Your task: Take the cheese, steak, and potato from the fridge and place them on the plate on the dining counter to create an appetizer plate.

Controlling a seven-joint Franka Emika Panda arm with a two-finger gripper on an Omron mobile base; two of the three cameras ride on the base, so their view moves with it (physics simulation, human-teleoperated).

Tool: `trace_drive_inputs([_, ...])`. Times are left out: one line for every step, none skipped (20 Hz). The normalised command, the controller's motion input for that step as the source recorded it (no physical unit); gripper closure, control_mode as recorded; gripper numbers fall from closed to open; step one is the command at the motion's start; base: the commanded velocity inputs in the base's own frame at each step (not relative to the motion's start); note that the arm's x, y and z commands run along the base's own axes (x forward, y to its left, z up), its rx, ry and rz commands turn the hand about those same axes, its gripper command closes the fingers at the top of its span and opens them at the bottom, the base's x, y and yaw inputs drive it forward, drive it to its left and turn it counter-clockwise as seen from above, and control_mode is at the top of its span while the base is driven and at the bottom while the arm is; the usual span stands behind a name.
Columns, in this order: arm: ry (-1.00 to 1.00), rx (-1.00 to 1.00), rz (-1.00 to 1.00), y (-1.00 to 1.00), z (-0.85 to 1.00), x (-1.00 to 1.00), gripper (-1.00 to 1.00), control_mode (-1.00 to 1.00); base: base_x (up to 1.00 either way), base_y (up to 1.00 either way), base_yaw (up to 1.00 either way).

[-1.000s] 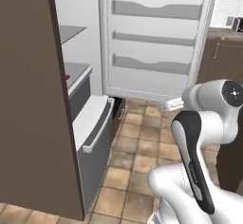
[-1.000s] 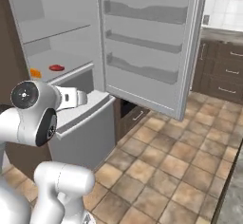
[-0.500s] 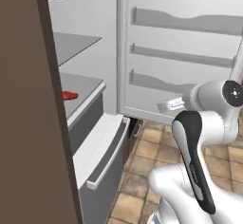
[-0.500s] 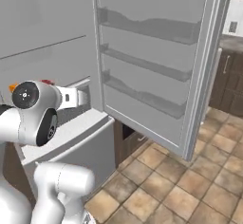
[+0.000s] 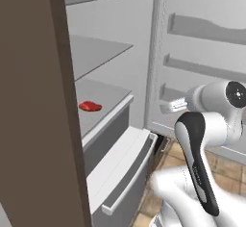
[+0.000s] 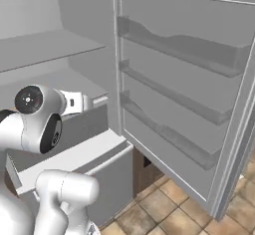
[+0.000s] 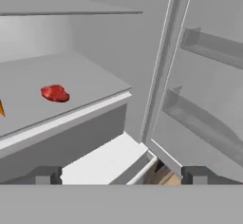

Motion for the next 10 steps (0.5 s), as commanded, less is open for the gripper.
trace_drive_inputs([0.0,0.0,0.0,0.0,0.0,0.0,-1.0,1.0,0.39,0.19,0.39])
trace_drive_inputs([0.0,0.0,0.0,0.0,0.0,0.0,-1.0,1.0,0.4,0.18,0.39])
trace_drive_inputs([0.0,0.0,0.0,0.0,0.0,0.0,-1.0,1.0,0.39,0.16,0.4])
trace_drive_inputs([0.0,0.0,0.0,0.0,0.0,0.0,-1.0,1.0,0.44,0.11,0.41])
trace_drive_inputs([0.0,0.0,0.0,0.0,0.0,0.0,-1.0,1.0,0.49,0.07,0.41])
trace_drive_inputs([0.0,0.0,0.0,0.0,0.0,0.0,-1.0,1.0,0.6,0.0,0.41])
trace_drive_inputs([0.0,0.0,0.0,0.0,0.0,0.0,-1.0,1.0,0.66,0.0,0.41])
trace_drive_inputs([0.0,0.0,0.0,0.0,0.0,0.0,-1.0,1.0,0.69,0.0,0.41])
trace_drive_inputs([0.0,0.0,0.0,0.0,0.0,0.0,-1.0,1.0,0.79,0.0,0.41])
trace_drive_inputs([0.0,0.0,0.0,0.0,0.0,0.0,-1.0,1.0,0.8,-0.06,0.39])
